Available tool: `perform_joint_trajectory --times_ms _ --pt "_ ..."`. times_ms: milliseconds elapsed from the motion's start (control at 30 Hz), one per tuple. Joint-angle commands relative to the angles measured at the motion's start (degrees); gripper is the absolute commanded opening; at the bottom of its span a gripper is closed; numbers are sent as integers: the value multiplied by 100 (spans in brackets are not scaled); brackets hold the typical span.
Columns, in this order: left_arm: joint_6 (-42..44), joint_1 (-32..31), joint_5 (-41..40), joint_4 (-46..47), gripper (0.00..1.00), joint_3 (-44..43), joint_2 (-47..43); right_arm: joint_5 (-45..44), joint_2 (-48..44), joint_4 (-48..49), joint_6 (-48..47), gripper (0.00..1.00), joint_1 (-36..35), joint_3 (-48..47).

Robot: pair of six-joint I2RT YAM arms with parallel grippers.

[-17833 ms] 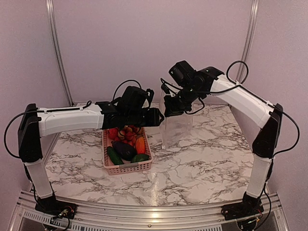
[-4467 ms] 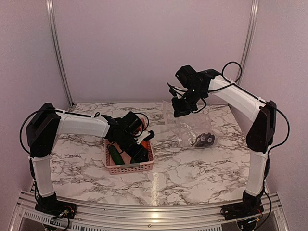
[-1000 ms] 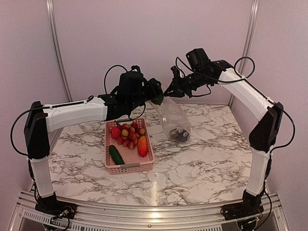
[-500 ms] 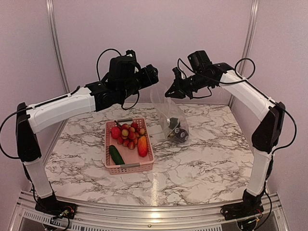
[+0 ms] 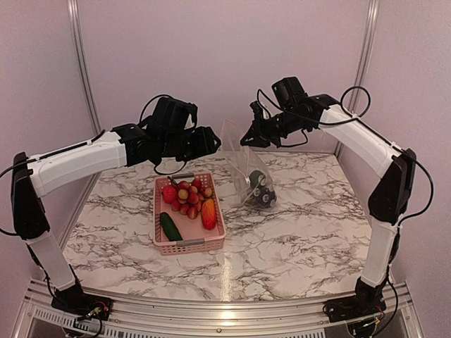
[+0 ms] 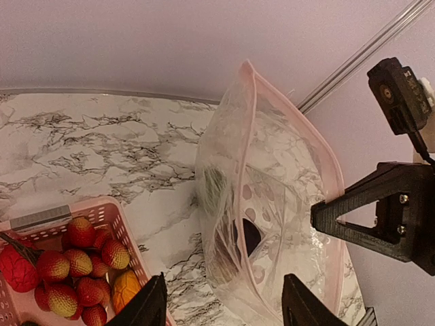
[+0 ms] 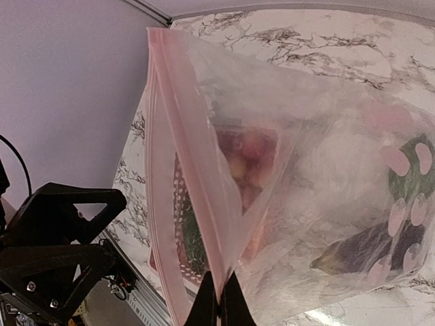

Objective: Place the food in the zip-top bag and seal the zipper
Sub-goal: Adjust the zipper food storage bag at the center of the board.

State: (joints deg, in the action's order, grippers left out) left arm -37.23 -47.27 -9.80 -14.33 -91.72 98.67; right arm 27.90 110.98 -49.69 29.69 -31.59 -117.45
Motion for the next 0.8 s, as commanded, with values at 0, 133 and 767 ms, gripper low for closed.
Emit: perform_joint_trajectory --times_ms 0,133,767 --pt "-211 194 838 -292 59 -204 316 -336 -25 -204 -375 0 -215 -141" --pt "-254 267 1225 -310 51 -537 684 -482 72 -353 -529 0 -309 -273" --pt "-287 210 1528 671 0 -1042 984 -2460 -235 -1469 -617 0 -152 -813"
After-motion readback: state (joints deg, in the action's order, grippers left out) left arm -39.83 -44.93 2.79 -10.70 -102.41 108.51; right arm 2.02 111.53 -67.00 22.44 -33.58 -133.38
